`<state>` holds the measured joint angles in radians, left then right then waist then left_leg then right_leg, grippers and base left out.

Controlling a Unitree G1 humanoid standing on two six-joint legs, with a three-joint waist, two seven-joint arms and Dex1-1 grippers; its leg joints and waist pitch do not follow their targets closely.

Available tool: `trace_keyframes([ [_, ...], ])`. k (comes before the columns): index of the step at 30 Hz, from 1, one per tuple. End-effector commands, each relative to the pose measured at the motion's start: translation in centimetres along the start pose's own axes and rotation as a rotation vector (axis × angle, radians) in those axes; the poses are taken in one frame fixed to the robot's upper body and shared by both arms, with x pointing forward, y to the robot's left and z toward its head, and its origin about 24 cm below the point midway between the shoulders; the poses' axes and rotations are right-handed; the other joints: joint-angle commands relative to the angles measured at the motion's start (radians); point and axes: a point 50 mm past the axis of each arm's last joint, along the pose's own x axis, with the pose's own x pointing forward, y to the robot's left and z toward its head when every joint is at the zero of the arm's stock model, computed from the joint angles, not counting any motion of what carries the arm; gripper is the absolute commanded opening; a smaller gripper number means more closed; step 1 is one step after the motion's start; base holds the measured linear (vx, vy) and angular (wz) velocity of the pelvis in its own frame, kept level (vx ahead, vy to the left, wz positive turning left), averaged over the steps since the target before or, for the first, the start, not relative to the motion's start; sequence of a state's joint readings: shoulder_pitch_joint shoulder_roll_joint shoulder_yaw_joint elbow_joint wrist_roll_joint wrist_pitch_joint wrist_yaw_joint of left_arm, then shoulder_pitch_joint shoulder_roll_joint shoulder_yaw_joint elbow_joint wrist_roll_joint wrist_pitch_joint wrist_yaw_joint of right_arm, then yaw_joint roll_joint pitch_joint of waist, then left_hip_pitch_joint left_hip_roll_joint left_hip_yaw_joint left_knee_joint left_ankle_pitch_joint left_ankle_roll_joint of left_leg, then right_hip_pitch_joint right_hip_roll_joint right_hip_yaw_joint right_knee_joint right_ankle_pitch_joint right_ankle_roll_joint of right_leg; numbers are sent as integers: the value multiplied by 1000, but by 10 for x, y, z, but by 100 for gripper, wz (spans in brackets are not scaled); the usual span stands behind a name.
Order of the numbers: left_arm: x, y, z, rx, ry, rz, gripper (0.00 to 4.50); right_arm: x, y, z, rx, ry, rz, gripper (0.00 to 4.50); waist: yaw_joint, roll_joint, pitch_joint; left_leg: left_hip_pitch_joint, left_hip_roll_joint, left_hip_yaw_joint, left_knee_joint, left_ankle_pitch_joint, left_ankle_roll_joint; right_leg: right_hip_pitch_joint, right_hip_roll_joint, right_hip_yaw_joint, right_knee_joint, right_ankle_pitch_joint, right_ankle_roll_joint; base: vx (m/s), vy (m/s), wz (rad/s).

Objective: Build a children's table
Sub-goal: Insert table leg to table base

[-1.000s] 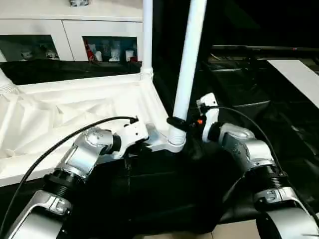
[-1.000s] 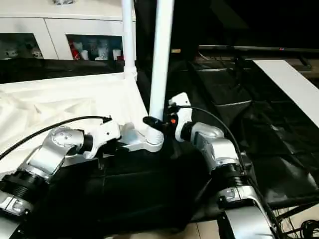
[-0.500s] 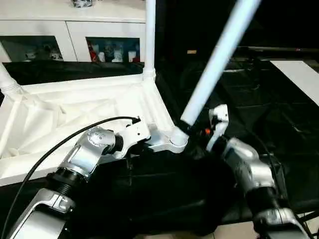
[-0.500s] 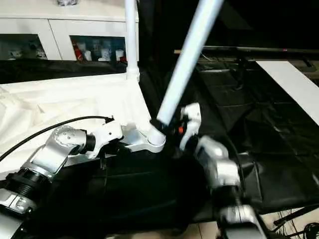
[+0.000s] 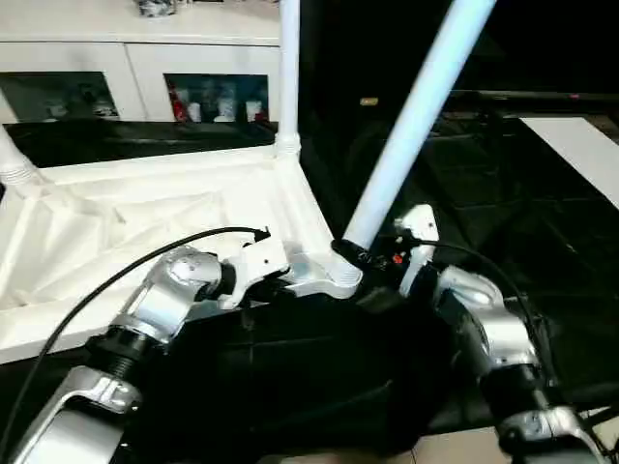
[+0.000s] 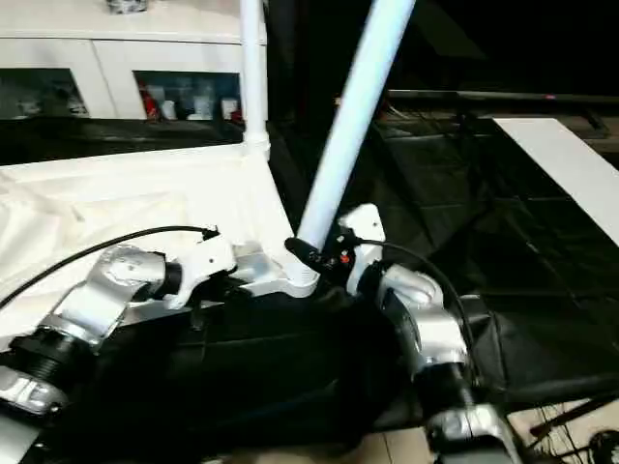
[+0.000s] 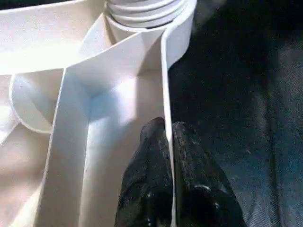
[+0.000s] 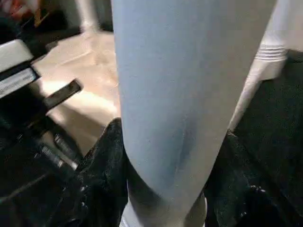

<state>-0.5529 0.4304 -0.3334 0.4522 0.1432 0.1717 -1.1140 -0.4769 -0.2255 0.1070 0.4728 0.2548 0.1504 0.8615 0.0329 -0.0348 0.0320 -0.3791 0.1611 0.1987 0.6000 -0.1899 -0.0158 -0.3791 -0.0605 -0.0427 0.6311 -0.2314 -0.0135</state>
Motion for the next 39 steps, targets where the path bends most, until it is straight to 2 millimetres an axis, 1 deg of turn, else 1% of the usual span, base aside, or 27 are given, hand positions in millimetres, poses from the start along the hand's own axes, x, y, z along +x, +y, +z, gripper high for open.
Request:
trace_keyframes([
  [1,9,-13,-1,23,-6,-90,0,-5,6,-36,69,202,40,186,0,-10,-42,19,81,-35,-73,-157,45,31,-96,52,-80,-104,-239,0,0,0],
  [2,9,-13,-1,23,-6,-89,0,-5,7,-37,68,224,62,186,1,-7,-41,20,81,-37,-74,-158,43,30,-95,51,-80,-109,-237,0,0,0],
  [3,9,-14,-2,24,-7,-89,0,-6,7,-38,71,243,79,186,1,-13,-41,22,82,-35,-75,-171,38,28,-96,52,-83,-121,-230,0,0,0],
  [4,9,-14,-2,27,-8,-90,0,-8,8,-41,74,269,101,186,1,-12,-41,22,82,-36,-75,-174,35,28,-97,52,-83,-126,-228,0,0,0],
  [6,9,-15,-2,30,-11,-92,0,-9,7,-44,73,287,106,186,1,-19,-39,24,83,-37,-77,-197,27,25,-98,53,-87,-164,-218,0,0,0],
  [7,9,-15,-2,30,-11,-92,0,-9,7,-44,73,287,106,186,0,-19,-37,24,83,-37,-79,-211,22,24,-98,53,-89,-184,-214,0,0,0],
  [9,9,-15,-2,37,-15,-91,0,-11,7,-46,79,298,114,186,-2,-22,-31,29,84,-41,-84,-284,-5,19,-101,55,-100,-301,-194,0,0,0],
  [10,9,-15,-1,38,-16,-91,0,-11,7,-47,79,300,118,186,-3,-23,-29,30,84,-43,-85,-300,-12,17,-101,55,-103,-333,-187,0,0,0],
  [11,9,-15,-1,45,-24,-95,0,-13,7,-48,79,303,128,186,-2,-23,-29,36,85,-45,-84,-324,-23,14,-103,57,-108,-377,-176,0,0,0],
  [12,8,-15,0,55,-33,-102,0,-14,7,-50,80,304,133,186,-3,-23,-30,35,85,-46,-85,-326,-26,15,-104,57,-108,-383,-173,0,0,0],
  [15,3,-21,3,109,-70,-190,0,-18,11,-51,97,281,194,186,-2,-20,-34,32,86,-46,-88,-304,-22,17,-102,59,-105,-320,-178,0,0,0],
  [16,2,-23,4,113,-82,-215,0,-19,12,-51,95,278,218,186,-2,-21,-35,32,86,-45,-88,-297,-20,18,-102,58,-103,-301,-181,0,0,0],
  [17,0,-24,5,119,-91,-240,0,-21,14,-51,91,279,241,186,0,-18,-33,30,87,-44,-89,-286,-13,19,-102,59,-101,-270,-189,0,0,0],
  [19,-1,-25,6,123,-96,-253,0,-22,15,-51,90,279,256,186,-1,-21,-36,29,87,-42,-89,-263,-3,22,-99,57,-96,-224,-203,0,0,0],
  [21,-5,-29,6,156,-77,-315,0,-27,18,-53,68,298,329,186,0,-17,-35,30,87,-41,-89,-250,5,23,-99,56,-94,-191,-220,0,0,0],
  [23,-6,-29,5,164,-71,-325,0,-28,19,-53,62,303,348,186,0,-17,-35,32,87,-40,-90,-254,6,23,-98,56,-94,-189,-222,0,0,0],
  [27,-7,-27,5,181,-59,-335,0,-30,21,-55,47,313,394,185,3,-15,-34,38,91,-40,-94,-282,-9,21,-98,55,-96,-192,-231,0,0,0],
  [30,-6,-23,5,174,-52,-300,0,-27,23,-57,48,305,387,185,3,-12,-32,37,90,-42,-98,-293,-21,22,-98,55,-97,-195,-229,0,0,0],
  [31,-6,-20,5,170,-46,-276,0,-25,21,-58,49,299,356,185,2,-13,-31,37,90,-42,-98,-299,-23,21,-98,55,-98,-201,-228,0,0,0],
  [32,-5,-19,5,165,-41,-259,0,-23,19,-58,52,293,326,185,1,-14,-29,37,89,-42,-99,-315,-27,19,-100,56,-101,-227,-226,0,0,0],
  [33,-3,-15,3,141,-30,-219,0,-19,12,-60,54,290,223,185,-1,-14,-28,39,89,-43,-99,-338,-36,15,-102,57,-104,-271,-220,0,0,0],
  [34,-3,-14,3,132,-27,-204,0,-17,9,-61,53,291,185,185,-1,-12,-24,41,87,-44,-99,-358,-41,11,-103,59,-110,-308,-214,0,0,0],
  [35,-2,-14,3,130,-27,-202,0,-17,9,-61,53,291,179,185,-6,-15,-17,45,85,-50,-99,-418,-57,6,-107,58,-119,-427,-192,0,0,0],
  [36,0,-9,0,77,-19,-155,0,-14,0,-63,54,293,54,185,-8,-13,-17,46,87,-58,-101,-448,-71,5,-111,58,-124,-505,-165,0,0,0],
  [37,1,-8,-1,49,-16,-137,0,-12,-3,-64,57,292,6,185,-11,-13,-17,47,87,-59,-101,-460,-78,2,-111,57,-125,-531,-156,0,0,0],
  [38,2,-6,-1,27,-18,-118,0,-11,-5,-65,64,292,-36,185,-15,-11,-16,49,86,-65,-103,-487,-91,-2,-110,54,-129,-575,-138,-57,10,-10],
  [39,6,-1,-1,-35,-13,-68,0,-9,-11,-67,85,297,-143,185,-21,-7,-15,49,87,-70,-108,-515,-109,-4,-107,52,-127,-581,-128,-66,24,-15],
])
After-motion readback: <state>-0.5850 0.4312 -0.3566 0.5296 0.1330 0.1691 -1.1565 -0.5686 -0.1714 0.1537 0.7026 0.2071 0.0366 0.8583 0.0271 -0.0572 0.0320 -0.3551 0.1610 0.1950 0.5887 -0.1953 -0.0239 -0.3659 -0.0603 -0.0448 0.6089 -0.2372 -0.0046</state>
